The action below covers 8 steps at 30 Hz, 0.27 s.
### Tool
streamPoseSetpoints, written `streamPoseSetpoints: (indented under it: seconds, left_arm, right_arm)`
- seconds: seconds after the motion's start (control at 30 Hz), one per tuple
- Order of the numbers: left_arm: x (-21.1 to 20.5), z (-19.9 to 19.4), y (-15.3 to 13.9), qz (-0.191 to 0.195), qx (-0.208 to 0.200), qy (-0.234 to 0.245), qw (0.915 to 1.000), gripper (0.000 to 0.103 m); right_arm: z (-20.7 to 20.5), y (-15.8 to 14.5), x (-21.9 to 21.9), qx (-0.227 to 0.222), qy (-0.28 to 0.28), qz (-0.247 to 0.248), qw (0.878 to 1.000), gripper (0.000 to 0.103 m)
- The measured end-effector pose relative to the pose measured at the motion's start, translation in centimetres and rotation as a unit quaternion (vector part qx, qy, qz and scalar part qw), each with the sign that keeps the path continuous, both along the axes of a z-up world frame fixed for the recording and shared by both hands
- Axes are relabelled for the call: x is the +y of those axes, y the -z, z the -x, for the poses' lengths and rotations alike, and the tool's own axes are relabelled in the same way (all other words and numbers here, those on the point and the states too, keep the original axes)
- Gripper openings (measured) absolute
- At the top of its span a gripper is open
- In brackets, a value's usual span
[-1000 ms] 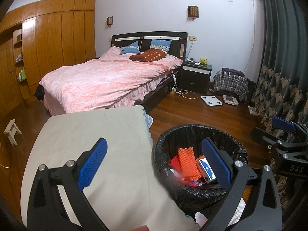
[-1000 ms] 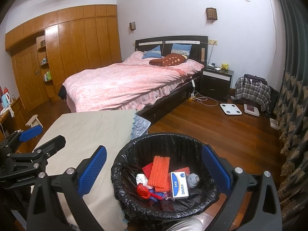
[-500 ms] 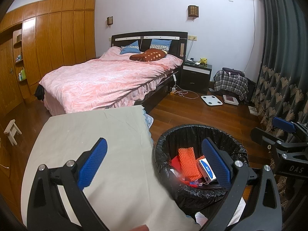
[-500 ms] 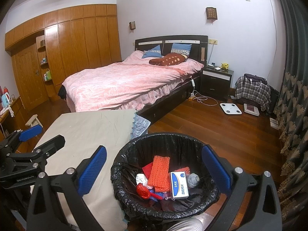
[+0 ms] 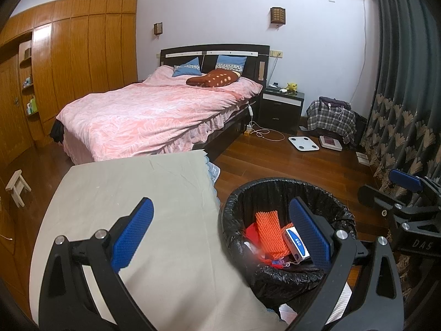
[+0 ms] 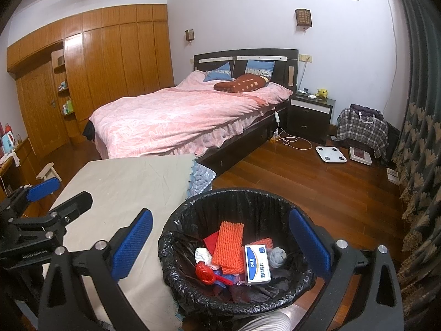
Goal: Collect trash
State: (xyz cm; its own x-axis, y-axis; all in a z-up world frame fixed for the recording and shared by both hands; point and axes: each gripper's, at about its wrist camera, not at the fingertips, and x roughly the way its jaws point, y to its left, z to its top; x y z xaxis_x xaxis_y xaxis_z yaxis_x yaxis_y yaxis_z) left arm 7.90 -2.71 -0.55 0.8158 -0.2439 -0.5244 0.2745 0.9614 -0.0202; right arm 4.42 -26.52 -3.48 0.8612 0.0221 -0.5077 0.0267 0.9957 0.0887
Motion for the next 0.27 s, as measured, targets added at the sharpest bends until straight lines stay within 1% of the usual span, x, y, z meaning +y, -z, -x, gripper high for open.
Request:
streamPoseSetpoints:
  seconds: [0.1, 0.27]
  left_arm:
    - [0.09, 0.01, 0.09, -0.001, 0.000, 0.000, 1.0000, 0.096]
    - [0.26, 0.02, 0.37, -0.001, 0.003, -0.001, 1.0000, 0.096]
  right_arm:
    - [0.00, 0.45, 0.22, 0.000, 0.000, 0.000, 1.000, 0.097]
    - [-0.15, 0.32, 0.05, 0.001, 0.000, 0.000, 1.000, 0.097]
